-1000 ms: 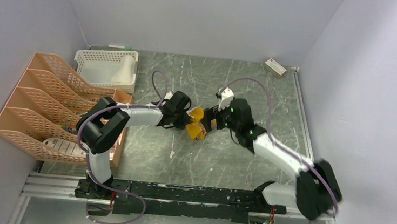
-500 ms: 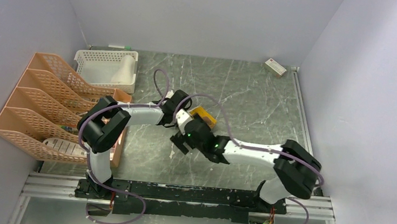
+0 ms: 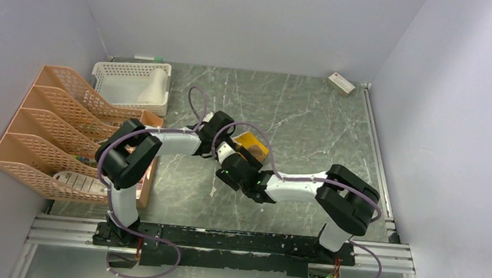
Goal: Roll the towels
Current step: Roll the towel at the center of the board.
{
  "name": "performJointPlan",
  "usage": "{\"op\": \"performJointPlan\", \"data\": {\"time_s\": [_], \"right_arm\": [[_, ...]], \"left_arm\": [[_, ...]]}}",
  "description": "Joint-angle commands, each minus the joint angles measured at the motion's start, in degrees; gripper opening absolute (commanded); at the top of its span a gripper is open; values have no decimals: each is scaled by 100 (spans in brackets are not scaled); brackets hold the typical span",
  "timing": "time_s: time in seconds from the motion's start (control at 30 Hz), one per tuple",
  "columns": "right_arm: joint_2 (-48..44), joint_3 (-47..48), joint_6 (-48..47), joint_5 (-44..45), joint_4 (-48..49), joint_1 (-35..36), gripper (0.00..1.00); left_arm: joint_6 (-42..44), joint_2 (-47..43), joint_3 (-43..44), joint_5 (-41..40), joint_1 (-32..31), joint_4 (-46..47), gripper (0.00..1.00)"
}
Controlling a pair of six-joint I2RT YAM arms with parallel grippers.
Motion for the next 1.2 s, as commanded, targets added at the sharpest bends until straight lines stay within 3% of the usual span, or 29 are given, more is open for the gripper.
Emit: {"op": "performJointPlan", "data": {"time_s": [0.0,0.03,0.1,0.13,0.2,0.37,0.4,0.43,0.63,0.8,1.0,1.17], "right_arm": [[312,113,88,352,114,-30,55],[351,120,120,343,124,-32,35],[350,77,197,289,199,-62,6],[308,45,259,233,227,-97,0],[156,-50,384,-10,299,-225,0],[-454,-354,752,-1283,459,-890,0],[-563,-398,825,-1591,475,-1080,0],[-647,-427,906,-1960,475,-1266,0],[-856,-378,1332,-3560,346,-2387,0],[-405,14,1505,-4773,10,-2988,0],[437,535,1411,-5882,-465,-3243,0],[669,747,1297,-6161,-732,-3239,0]], "left_arm": [[-32,85,-132,166,53,-61,7],[-38,78,-128,176,56,-74,7],[-34,57,-103,169,64,-160,9],[-22,40,-88,156,74,-223,11],[41,-22,-49,141,103,-358,20],[358,-405,-227,339,277,-237,61],[421,-459,-284,384,306,-170,62],[464,-552,-328,422,325,-119,74],[520,-649,-328,520,326,-105,76],[503,-387,-124,603,318,-67,76],[665,-354,343,175,400,-323,77],[1048,-495,1058,-191,600,-818,78]]}}
